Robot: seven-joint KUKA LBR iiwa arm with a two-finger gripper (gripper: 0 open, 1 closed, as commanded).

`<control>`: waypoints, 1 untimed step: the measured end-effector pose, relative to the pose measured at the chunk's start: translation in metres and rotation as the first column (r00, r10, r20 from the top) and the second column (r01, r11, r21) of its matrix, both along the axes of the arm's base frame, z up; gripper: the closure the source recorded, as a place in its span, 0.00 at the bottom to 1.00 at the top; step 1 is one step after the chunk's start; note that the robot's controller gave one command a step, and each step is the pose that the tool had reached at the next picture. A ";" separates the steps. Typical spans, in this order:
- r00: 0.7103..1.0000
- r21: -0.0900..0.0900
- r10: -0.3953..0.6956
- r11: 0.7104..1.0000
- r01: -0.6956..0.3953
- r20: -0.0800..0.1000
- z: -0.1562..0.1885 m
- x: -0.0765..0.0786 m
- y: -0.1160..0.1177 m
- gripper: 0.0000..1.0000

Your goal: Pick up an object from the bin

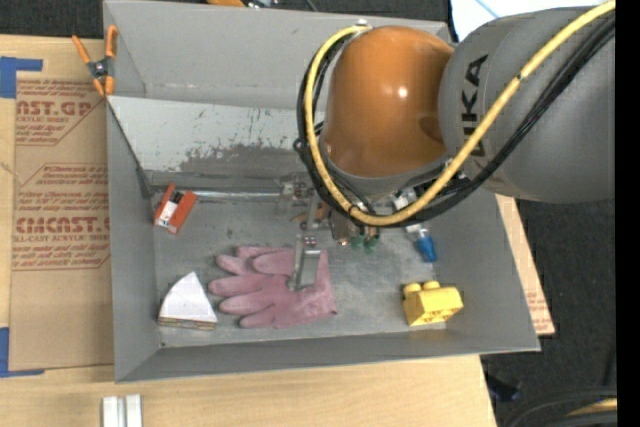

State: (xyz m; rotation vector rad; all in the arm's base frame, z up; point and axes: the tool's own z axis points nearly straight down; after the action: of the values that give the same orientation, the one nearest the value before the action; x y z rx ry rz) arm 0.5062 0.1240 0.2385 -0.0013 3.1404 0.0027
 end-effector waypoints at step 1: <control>1.000 0.000 0.000 1.000 0.000 0.000 0.000 0.000 0.000 0.00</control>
Offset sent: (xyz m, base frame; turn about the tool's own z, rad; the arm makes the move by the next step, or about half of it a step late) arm -0.0178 0.0063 -0.0886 -0.0537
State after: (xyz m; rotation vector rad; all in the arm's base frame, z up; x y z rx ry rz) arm 0.5062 0.1240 0.2385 -0.0013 3.1404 0.0027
